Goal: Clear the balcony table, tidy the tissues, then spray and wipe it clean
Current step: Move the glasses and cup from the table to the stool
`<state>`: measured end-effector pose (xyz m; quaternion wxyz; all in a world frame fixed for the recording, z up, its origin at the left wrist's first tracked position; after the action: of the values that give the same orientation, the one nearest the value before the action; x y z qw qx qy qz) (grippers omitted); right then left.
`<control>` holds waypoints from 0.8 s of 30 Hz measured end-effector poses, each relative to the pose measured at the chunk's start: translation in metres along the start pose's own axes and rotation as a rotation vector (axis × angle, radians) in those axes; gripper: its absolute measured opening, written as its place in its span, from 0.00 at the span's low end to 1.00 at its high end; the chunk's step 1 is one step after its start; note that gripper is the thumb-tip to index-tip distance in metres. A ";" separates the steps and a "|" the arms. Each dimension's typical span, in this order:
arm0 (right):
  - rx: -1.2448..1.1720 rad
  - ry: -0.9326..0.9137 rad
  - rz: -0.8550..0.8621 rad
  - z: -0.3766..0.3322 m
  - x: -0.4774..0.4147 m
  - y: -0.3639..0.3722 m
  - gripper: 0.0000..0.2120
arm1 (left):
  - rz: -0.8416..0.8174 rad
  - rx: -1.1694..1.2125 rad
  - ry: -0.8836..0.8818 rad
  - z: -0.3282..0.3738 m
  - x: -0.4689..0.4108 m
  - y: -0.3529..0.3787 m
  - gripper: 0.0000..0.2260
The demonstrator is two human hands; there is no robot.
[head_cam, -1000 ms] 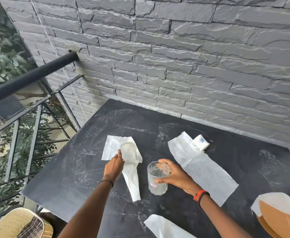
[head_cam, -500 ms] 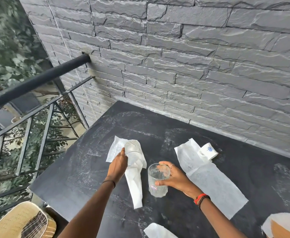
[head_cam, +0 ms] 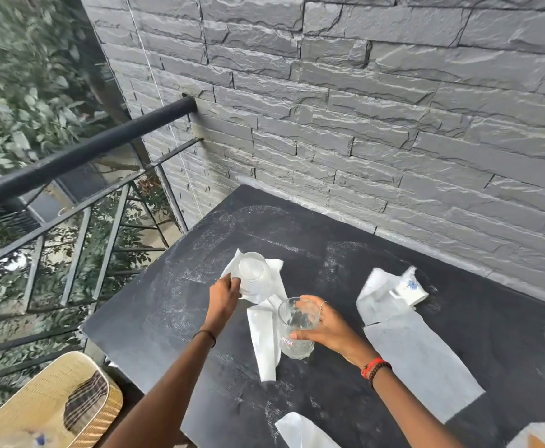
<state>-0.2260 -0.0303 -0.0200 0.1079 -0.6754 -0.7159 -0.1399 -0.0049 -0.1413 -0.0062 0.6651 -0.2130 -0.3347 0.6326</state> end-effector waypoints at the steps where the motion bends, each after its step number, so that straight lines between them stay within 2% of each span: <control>1: 0.003 -0.010 0.006 -0.001 -0.001 0.002 0.41 | 0.005 0.025 -0.032 -0.002 0.001 -0.003 0.13; 6: 0.057 -0.048 -0.010 -0.005 -0.010 0.015 0.39 | 0.052 0.127 -0.144 -0.013 0.013 -0.019 0.12; 11: 0.123 -0.075 -0.045 -0.005 -0.019 0.030 0.44 | 0.095 0.251 -0.233 -0.037 0.031 -0.036 0.13; 16: 0.166 -0.107 -0.073 -0.008 -0.028 0.050 0.39 | 0.154 0.337 -0.341 -0.061 0.053 -0.061 0.13; 21: 0.230 -0.155 -0.152 -0.015 -0.040 0.092 0.38 | 0.208 0.425 -0.457 -0.109 0.079 -0.088 0.13; 24: 0.269 -0.177 -0.183 -0.016 -0.047 0.121 0.41 | 0.231 0.431 -0.496 -0.137 0.098 -0.103 0.14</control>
<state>-0.1025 -0.0742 -0.0147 0.1207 -0.5966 -0.7934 0.0076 0.1624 -0.0367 -0.0101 0.5175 0.0560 -0.3187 0.7922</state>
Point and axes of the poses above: each hand's wrist, its own x-axis away from the middle knuckle, its own y-axis out of the palm, z = x × y, the point moved 2 cm from there along -x, towards the middle knuckle, and after that the axes turned 12 degrees about -x, right-handed, at the moved point
